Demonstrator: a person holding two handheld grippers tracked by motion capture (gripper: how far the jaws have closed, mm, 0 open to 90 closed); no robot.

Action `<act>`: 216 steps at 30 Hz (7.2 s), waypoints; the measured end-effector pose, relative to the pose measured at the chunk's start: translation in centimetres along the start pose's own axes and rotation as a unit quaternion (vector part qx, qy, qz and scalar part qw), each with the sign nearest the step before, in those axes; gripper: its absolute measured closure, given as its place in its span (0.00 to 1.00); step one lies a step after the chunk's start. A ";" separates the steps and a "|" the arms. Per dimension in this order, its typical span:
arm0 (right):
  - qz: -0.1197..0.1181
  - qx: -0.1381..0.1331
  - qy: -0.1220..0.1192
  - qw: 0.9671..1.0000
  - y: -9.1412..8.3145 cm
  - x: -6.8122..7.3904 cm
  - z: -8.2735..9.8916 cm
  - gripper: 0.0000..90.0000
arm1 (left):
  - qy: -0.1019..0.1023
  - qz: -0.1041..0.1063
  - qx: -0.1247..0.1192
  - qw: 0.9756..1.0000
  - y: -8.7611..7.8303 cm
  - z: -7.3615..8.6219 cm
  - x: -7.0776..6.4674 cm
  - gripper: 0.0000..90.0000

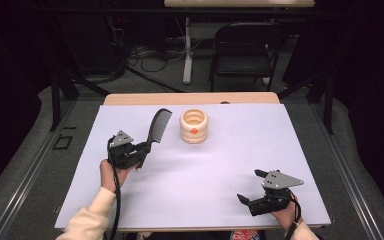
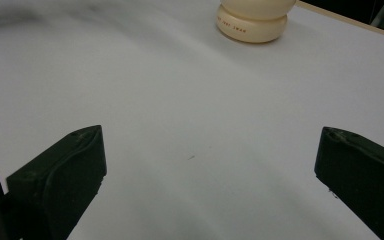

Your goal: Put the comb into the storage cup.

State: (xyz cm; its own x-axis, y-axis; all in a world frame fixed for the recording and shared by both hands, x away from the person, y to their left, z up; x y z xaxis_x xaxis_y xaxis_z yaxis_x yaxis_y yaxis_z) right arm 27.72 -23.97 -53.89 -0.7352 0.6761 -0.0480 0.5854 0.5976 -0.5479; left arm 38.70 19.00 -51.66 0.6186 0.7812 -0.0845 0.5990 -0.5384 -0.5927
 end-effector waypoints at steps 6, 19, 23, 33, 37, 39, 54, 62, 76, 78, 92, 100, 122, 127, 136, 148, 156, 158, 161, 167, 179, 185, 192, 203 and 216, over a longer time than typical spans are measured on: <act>0.001 -0.001 0.000 1.000 0.0 0.0 0.0 0.00 | -0.001 -0.002 -0.007 1.000 -0.1 -0.3 0.2 0.81; -0.003 -0.001 0.000 1.000 0.1 0.0 0.0 0.00 | -0.006 -0.005 -0.024 1.000 -0.1 -1.1 0.7 0.81; -0.002 -0.001 0.000 1.000 0.1 0.0 0.0 0.00 | -0.005 -0.006 -0.026 1.000 0.1 -1.2 0.7 0.81; -0.002 -0.001 0.000 1.000 0.1 0.0 0.0 0.00 | 0.002 -0.005 -0.027 1.000 0.7 -1.7 0.5 0.81; 0.000 0.000 0.001 1.000 0.0 0.0 0.0 0.00 | 0.002 -0.003 -0.030 1.000 0.9 -2.1 0.5 0.81; -0.001 0.000 0.000 1.000 0.1 0.0 0.0 0.00 | 0.002 -0.002 -0.032 0.999 1.0 -2.3 0.5 0.81; 0.000 -0.001 0.001 1.000 0.0 0.0 0.0 0.00 | 0.010 0.002 -0.037 0.999 1.9 -3.2 0.1 0.81; 0.000 -0.001 0.001 1.000 0.0 0.0 0.0 0.00 | 0.011 0.005 -0.037 0.999 2.4 -3.6 0.0 0.81; 0.001 -0.001 0.002 1.000 0.0 -0.1 0.0 0.00 | 0.017 0.006 -0.043 0.999 3.1 -4.5 -0.2 0.81; 0.001 -0.001 0.002 1.000 0.0 -0.1 0.0 0.00 | 0.020 0.006 -0.043 0.999 3.1 -4.6 -0.2 0.81; 0.001 -0.001 0.005 1.000 0.0 -0.1 0.0 0.00 | 0.030 0.007 -0.046 0.998 3.7 -5.6 -0.6 0.81; 0.002 -0.001 0.003 1.000 0.0 -0.1 0.0 0.00 | 0.034 0.009 -0.049 0.998 4.1 -6.2 -0.9 0.81; 0.002 -0.003 0.005 1.000 -0.1 -0.1 0.0 0.00 | 0.036 0.011 -0.063 0.997 4.9 -7.6 -1.5 0.81; 0.002 -0.003 0.005 1.000 -0.1 -0.1 0.0 0.00 | 0.035 0.012 -0.067 0.997 5.1 -7.9 -1.6 0.81; 0.002 -0.003 0.005 1.000 -0.1 -0.1 0.1 0.00 | 0.036 0.016 -0.071 0.997 5.9 -8.5 -2.0 0.81; 0.001 -0.004 0.005 1.000 -0.1 -0.1 0.1 0.00 | 0.033 0.020 -0.088 0.995 6.6 -9.7 -2.3 0.81; 0.001 -0.004 0.005 1.000 -0.1 -0.1 0.1 0.00 | 0.032 0.022 -0.101 0.994 7.1 -10.7 -2.5 0.81; 0.001 -0.004 0.004 1.000 -0.1 -0.1 0.1 0.00 | 0.035 0.021 -0.101 0.994 7.2 -10.9 -2.6 0.81; 0.001 -0.004 0.004 1.000 -0.1 -0.1 0.1 0.00 | 0.033 0.023 -0.105 0.994 7.4 -11.2 -2.8 0.81; 0.001 -0.004 0.006 1.000 -0.2 -0.1 0.0 0.00 | 0.030 0.025 -0.111 0.993 7.7 -11.5 -2.8 0.81; -0.002 -0.005 0.005 1.000 -0.2 -0.1 0.0 0.00 | 0.032 0.021 -0.110 0.993 8.0 -12.2 -2.9 0.81; -0.001 -0.007 0.003 1.000 -0.3 -0.1 0.0 0.00 | 0.032 0.020 -0.116 0.992 8.2 -12.5 -3.0 0.81; -0.001 -0.007 0.003 1.000 -0.3 -0.1 0.0 0.00 | 0.034 0.025 -0.126 0.991 8.2 -13.2 -3.3 0.81; -0.002 -0.005 0.004 1.000 -0.2 -0.1 0.1 0.00 | 0.047 0.029 -0.140 0.989 8.8 -14.5 -3.8 0.81; -0.002 -0.005 0.004 1.000 -0.2 -0.1 0.1 0.00 | 0.043 0.041 -0.160 0.985 9.9 -15.4 -3.9 0.81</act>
State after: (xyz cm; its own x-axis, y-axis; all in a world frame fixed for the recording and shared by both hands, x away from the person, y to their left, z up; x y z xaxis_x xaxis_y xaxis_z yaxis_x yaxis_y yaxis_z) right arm 27.64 -24.23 -53.81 -0.7347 0.6772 -0.0391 0.5862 0.6048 -0.5391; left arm 50.07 5.71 -44.87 0.7045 0.7082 -0.0459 0.6656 -0.6819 -0.3033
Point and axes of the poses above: each handheld gripper's, and its own axes: y roughly forward along the jaws, z roughly out of its underside, x roughly to its left, the point moved 2 cm from there along y, roughly forward along the jaws, and after that the axes turned 4 degrees about x, right-handed, at the moved point
